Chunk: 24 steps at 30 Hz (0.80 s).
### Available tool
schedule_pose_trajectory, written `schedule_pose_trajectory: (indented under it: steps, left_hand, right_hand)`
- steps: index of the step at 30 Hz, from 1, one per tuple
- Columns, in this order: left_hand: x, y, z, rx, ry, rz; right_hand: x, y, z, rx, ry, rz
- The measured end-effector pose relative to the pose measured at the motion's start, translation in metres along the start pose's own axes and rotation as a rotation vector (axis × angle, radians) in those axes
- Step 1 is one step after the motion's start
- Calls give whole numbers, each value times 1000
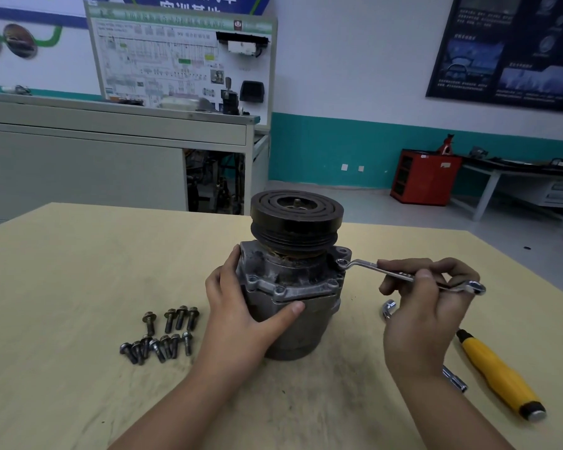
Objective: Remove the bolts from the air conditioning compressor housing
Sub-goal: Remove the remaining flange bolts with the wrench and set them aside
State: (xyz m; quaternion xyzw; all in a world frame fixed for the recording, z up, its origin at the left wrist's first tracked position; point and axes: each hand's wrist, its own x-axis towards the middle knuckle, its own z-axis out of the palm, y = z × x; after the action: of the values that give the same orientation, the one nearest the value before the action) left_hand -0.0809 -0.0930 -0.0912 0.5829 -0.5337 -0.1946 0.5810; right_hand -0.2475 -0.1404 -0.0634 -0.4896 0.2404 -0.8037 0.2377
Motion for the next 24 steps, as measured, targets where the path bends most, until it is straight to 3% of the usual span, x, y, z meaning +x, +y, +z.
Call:
schedule_pose_trajectory:
  steps: [6,9,15,24]
  left_hand:
    - [0,0,0,11,-8,-16]
    - [0,1,0,12,-12,-14]
    - [1,1,-1,15,-17,-22]
    - [1,-1,-1,33,-14,6]
  right_hand:
    - [30,9,4,-3,88,258]
    - [44,21,6,-73,58,369]
    - [56,39,15,48,13,662]
    - [57,33,29,-85,-248,711]
